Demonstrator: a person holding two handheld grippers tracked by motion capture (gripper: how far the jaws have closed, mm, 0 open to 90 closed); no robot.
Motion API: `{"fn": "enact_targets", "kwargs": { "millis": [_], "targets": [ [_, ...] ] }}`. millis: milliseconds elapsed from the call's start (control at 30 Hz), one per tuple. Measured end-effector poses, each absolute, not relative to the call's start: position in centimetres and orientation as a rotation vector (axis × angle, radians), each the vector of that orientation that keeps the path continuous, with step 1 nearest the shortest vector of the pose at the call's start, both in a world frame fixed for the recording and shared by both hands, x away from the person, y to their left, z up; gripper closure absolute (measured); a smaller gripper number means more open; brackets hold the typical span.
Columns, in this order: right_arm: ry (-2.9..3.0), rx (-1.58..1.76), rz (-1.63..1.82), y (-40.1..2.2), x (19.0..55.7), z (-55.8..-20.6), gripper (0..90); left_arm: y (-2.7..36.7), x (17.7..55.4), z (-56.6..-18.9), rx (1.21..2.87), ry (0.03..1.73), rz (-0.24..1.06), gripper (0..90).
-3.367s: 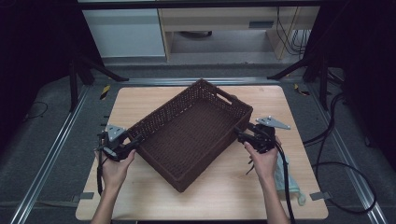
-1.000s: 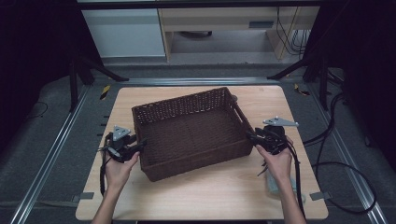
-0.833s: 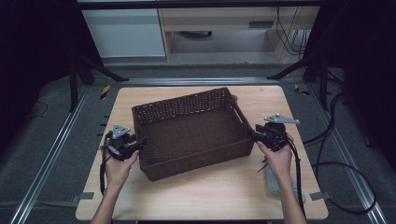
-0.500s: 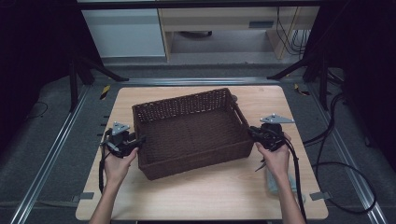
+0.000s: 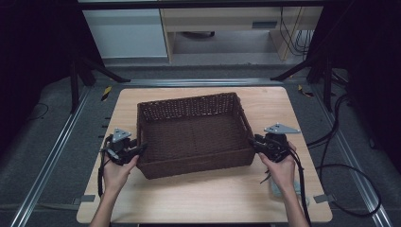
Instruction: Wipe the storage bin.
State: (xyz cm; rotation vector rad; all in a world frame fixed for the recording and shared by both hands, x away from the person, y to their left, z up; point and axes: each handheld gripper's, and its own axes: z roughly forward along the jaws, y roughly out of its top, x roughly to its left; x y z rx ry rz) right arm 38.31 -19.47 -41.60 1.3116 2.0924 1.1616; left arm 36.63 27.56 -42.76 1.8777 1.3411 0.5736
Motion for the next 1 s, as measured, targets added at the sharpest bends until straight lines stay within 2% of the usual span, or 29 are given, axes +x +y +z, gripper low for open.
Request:
{"fn": "enact_targets", "kwargs": {
  "millis": [167, 267, 533, 800, 1000],
  "targets": [
    [2.093, 1.320, 1.152, -19.3, 39.7, -42.0, 63.1, 27.6, 37.0, -42.7, 1.904, 1.331, 0.589, 58.9],
    [2.100, 1.313, 1.193, -19.2, 40.0, -42.3, 69.7, 27.9, 37.4, -42.8, 1.885, 1.340, 0.580, 59.4],
    [2.078, 1.313, 1.160, -18.8, 38.7, -42.4, 72.3, 27.9, 36.8, -42.7, 1.901, 1.328, 0.572, 55.9],
    [2.092, 1.317, 1.141, -18.6, 36.6, -42.1, 70.0, 28.1, 36.0, -42.5, 1.917, 1.331, 0.547, 62.8],
    [2.094, 1.328, 1.164, -18.5, 35.3, -42.1, 69.3, 28.3, 35.2, -42.3, 1.936, 1.337, 0.549, 64.3]
  ]
}}
